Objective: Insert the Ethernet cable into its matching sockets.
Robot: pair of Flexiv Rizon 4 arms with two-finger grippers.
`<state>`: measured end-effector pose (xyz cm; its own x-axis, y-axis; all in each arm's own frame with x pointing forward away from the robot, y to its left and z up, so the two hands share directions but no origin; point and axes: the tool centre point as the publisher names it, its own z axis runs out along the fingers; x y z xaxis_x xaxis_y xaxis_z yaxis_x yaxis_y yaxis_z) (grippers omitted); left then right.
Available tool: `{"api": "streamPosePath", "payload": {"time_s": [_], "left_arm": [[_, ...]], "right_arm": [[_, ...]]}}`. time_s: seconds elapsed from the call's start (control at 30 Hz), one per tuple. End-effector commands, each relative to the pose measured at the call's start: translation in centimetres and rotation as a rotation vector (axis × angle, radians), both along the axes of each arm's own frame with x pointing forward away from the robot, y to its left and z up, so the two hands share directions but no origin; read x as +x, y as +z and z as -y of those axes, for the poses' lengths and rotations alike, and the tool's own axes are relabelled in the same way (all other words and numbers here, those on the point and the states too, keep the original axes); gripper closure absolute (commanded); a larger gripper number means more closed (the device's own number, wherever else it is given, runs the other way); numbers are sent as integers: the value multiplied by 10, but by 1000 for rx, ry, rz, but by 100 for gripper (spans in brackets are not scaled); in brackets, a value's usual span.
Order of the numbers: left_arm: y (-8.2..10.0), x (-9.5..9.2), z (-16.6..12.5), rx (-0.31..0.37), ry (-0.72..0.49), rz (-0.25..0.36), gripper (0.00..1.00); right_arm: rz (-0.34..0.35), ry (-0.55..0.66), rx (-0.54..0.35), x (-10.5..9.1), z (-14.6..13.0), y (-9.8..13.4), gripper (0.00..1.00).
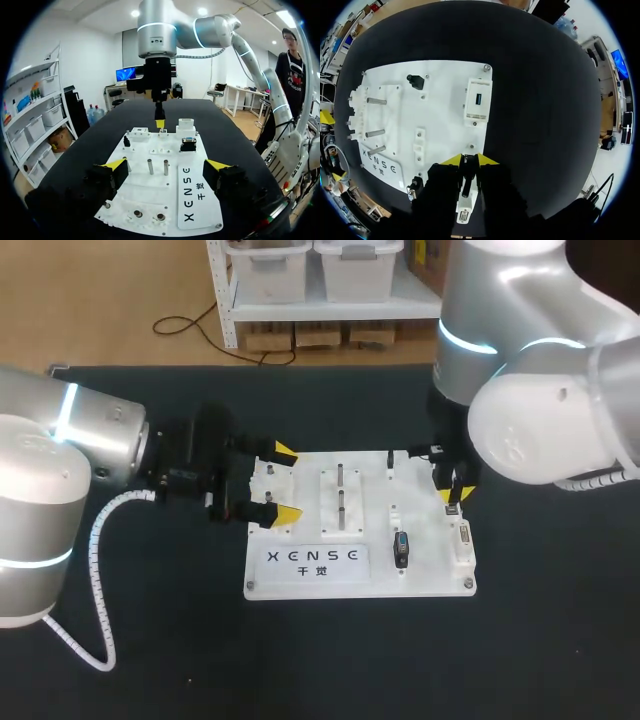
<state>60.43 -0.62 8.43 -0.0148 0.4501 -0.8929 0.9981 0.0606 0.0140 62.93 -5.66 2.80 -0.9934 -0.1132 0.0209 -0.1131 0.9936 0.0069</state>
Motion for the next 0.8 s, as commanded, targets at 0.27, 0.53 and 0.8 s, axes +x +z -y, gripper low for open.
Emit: {"api": "streamPosePath", "payload": {"time_s": [0.27,0.53,0.8], "left_arm": [[-2,0,-1,-6,1,5,0],[-2,0,-1,-6,1,5,0],[-2,0,-1,-6,1,5,0]], "right_arm": [[1,9,0,2,-2,-1,100],[-2,9,2,2,-2,-2,100],[2,16,-1,2,-2,-2,100]]}}
